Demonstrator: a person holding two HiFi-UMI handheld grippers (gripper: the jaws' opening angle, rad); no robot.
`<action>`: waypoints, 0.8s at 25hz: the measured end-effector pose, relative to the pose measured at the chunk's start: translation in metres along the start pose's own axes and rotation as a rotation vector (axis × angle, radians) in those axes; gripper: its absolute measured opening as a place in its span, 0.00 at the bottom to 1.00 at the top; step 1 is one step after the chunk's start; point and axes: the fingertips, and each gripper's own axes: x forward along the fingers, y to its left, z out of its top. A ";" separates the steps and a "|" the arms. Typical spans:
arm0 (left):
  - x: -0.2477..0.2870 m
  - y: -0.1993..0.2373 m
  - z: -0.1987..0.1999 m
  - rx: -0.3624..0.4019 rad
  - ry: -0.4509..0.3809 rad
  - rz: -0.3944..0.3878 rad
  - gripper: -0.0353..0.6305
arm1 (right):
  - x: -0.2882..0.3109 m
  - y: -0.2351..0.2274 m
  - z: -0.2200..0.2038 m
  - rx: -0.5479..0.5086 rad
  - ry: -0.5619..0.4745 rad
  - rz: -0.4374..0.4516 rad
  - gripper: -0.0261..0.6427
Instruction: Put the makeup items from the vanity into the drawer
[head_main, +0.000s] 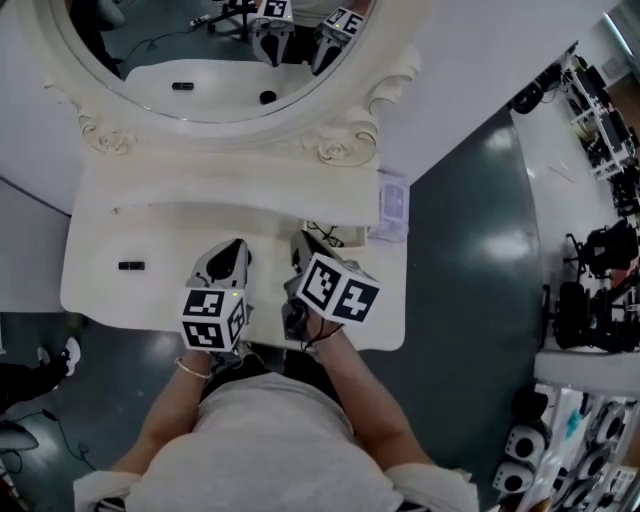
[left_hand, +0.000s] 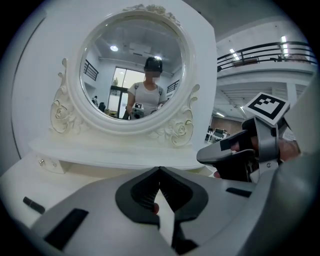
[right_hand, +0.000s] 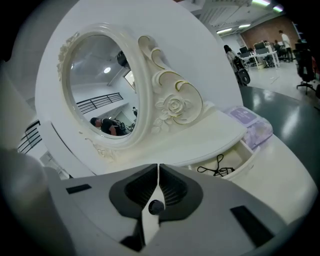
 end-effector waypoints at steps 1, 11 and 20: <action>-0.006 0.001 0.002 0.000 -0.009 0.010 0.06 | -0.002 0.007 0.001 -0.016 -0.002 0.012 0.08; -0.042 0.027 0.006 -0.060 -0.061 0.119 0.06 | 0.000 0.056 -0.001 -0.136 -0.051 0.163 0.07; -0.070 0.060 0.001 -0.118 -0.081 0.223 0.06 | 0.011 0.079 -0.019 -0.149 -0.008 0.225 0.07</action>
